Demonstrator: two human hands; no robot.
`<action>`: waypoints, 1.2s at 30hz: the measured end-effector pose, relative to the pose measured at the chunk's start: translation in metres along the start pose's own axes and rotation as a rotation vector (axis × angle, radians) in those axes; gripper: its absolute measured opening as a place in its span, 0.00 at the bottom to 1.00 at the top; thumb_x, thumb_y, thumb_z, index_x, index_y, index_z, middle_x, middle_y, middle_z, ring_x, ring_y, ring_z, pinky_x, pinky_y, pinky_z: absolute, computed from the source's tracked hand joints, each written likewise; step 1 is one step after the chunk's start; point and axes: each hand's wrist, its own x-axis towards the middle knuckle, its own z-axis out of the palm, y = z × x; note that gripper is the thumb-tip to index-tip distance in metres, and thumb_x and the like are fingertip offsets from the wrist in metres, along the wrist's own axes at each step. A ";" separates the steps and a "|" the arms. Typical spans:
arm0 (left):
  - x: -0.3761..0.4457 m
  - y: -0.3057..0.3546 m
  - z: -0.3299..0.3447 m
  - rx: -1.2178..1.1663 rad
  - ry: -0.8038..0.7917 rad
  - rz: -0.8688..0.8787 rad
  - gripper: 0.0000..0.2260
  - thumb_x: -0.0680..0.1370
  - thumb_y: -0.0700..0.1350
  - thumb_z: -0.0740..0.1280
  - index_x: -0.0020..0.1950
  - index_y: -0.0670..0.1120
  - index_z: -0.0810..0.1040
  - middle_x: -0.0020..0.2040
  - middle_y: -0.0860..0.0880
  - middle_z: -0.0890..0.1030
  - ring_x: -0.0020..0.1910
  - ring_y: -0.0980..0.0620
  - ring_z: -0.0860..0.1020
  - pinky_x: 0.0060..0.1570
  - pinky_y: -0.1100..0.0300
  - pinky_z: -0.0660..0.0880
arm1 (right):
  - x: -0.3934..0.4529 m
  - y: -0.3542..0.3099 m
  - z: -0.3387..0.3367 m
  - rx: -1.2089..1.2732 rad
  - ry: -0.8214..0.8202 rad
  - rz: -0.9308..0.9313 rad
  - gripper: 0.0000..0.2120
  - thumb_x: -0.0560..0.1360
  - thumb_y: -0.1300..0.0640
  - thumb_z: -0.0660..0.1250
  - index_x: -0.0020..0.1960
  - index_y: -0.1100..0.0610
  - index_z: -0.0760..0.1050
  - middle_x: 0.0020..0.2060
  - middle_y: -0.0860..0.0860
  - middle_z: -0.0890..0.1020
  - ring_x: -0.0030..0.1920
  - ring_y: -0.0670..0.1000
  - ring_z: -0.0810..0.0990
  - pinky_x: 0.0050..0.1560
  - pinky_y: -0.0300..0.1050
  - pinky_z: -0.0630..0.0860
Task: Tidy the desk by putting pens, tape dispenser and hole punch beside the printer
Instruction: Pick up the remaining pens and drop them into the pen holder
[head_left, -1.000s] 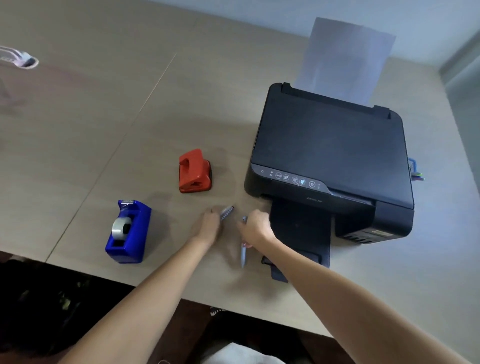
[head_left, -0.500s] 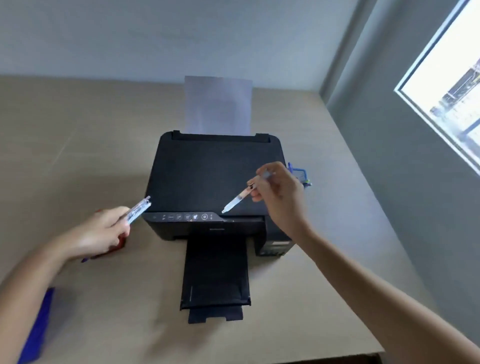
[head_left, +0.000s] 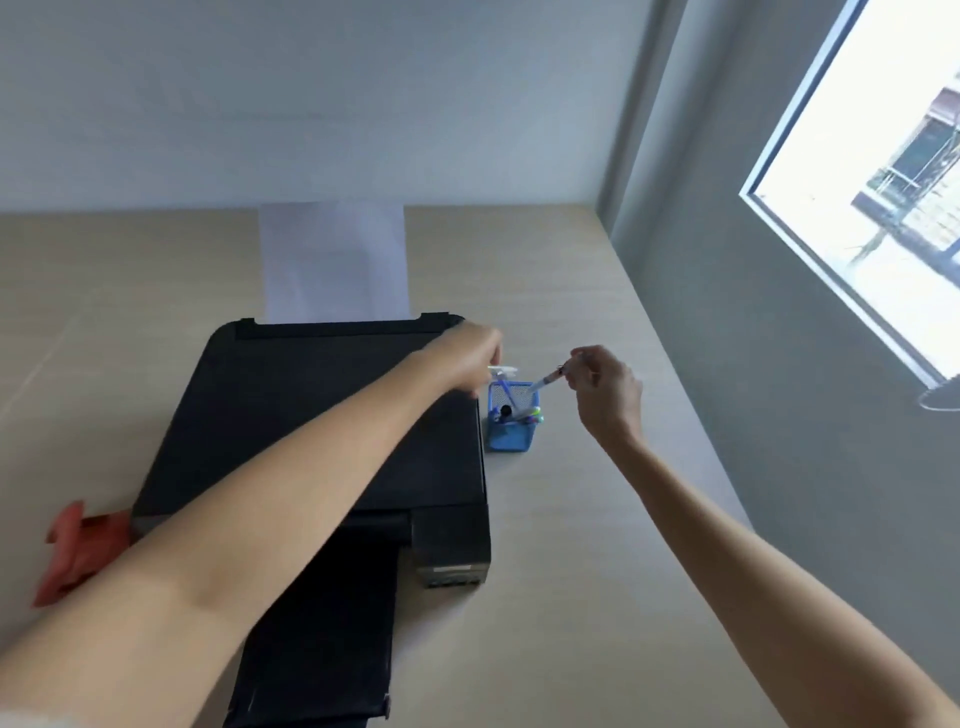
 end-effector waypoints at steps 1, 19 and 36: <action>0.016 0.007 0.007 0.059 -0.039 -0.008 0.10 0.73 0.32 0.69 0.52 0.40 0.80 0.48 0.40 0.85 0.43 0.44 0.85 0.47 0.50 0.81 | 0.007 0.005 0.004 -0.010 -0.012 -0.010 0.09 0.75 0.61 0.62 0.50 0.60 0.80 0.40 0.56 0.86 0.38 0.51 0.79 0.42 0.35 0.74; 0.105 0.008 0.064 0.411 -0.165 0.028 0.10 0.74 0.38 0.71 0.55 0.40 0.80 0.55 0.40 0.81 0.51 0.40 0.81 0.49 0.50 0.78 | 0.048 0.066 0.058 -0.306 -0.371 -0.035 0.12 0.77 0.64 0.57 0.53 0.64 0.77 0.47 0.61 0.85 0.48 0.65 0.80 0.46 0.55 0.77; -0.102 -0.081 -0.033 -0.237 0.392 -0.028 0.11 0.75 0.43 0.72 0.55 0.42 0.82 0.52 0.45 0.85 0.44 0.53 0.79 0.50 0.63 0.75 | -0.011 -0.096 0.074 -0.134 -0.277 -0.290 0.13 0.79 0.57 0.56 0.53 0.57 0.78 0.46 0.57 0.84 0.48 0.61 0.79 0.45 0.45 0.66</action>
